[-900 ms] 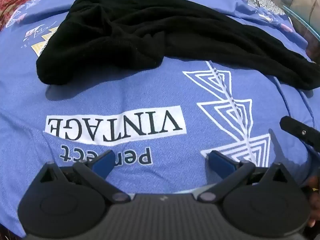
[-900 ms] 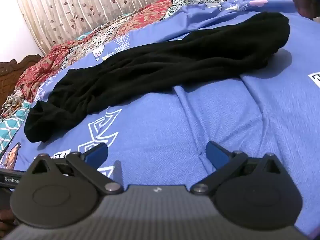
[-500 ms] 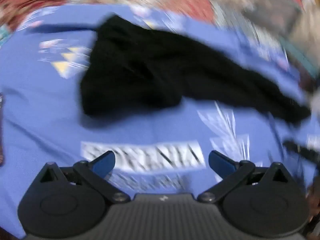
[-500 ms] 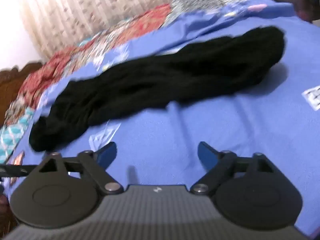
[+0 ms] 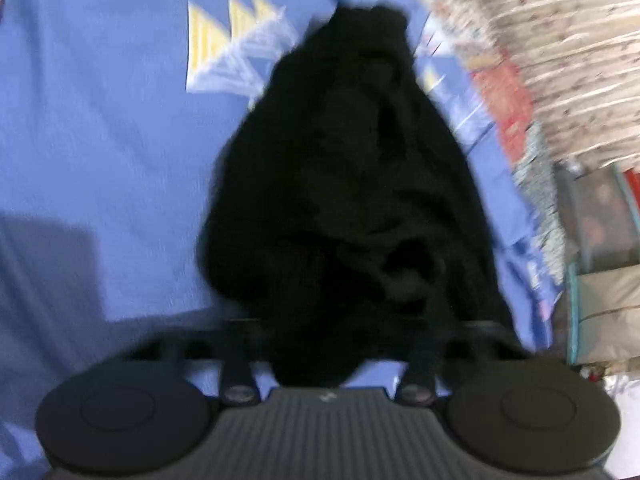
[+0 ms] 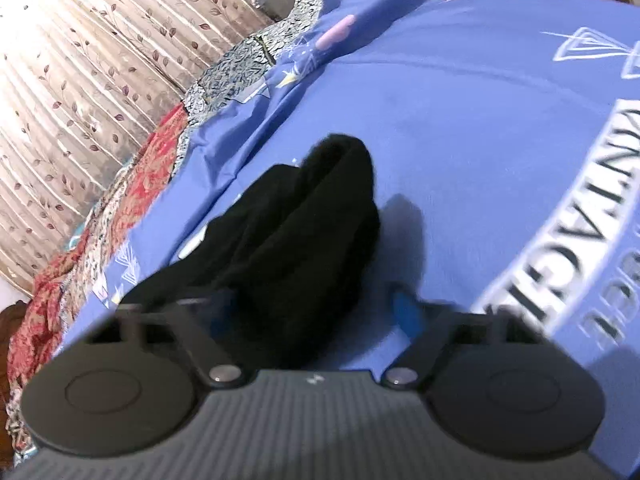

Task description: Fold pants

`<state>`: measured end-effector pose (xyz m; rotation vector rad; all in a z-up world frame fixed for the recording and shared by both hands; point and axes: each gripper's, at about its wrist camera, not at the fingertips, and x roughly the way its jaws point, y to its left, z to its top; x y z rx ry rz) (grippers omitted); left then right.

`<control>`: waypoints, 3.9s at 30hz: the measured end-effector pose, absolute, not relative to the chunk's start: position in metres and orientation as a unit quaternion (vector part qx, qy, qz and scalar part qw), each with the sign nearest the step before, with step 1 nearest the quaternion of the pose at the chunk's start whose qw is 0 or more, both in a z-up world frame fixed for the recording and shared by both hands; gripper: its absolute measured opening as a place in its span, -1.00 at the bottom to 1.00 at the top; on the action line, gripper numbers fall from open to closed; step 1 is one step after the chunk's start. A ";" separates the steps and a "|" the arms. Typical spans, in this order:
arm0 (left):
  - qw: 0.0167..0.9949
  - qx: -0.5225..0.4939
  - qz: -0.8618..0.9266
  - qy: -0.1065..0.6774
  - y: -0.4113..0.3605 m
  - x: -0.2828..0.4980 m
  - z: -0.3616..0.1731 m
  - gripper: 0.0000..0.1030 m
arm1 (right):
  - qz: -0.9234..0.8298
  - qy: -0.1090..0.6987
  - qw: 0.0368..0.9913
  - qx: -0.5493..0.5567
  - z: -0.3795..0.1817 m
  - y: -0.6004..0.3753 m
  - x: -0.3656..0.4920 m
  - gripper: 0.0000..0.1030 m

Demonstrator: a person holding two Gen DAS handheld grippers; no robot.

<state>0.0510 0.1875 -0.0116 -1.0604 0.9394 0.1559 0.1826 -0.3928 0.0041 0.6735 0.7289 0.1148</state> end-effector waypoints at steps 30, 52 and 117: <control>0.862 -0.234 0.193 0.406 0.245 -0.069 0.096 -0.12 | -0.121 0.273 0.900 0.319 0.083 -0.497 0.092 0.08; 0.882 -0.107 0.151 0.434 0.213 0.195 0.039 -0.53 | -0.065 0.201 0.977 0.030 0.090 -0.429 0.254 -0.83; 0.911 -0.167 0.140 0.350 0.186 -0.145 0.088 0.72 | -0.070 0.284 0.798 0.527 -0.002 -0.567 0.118 0.10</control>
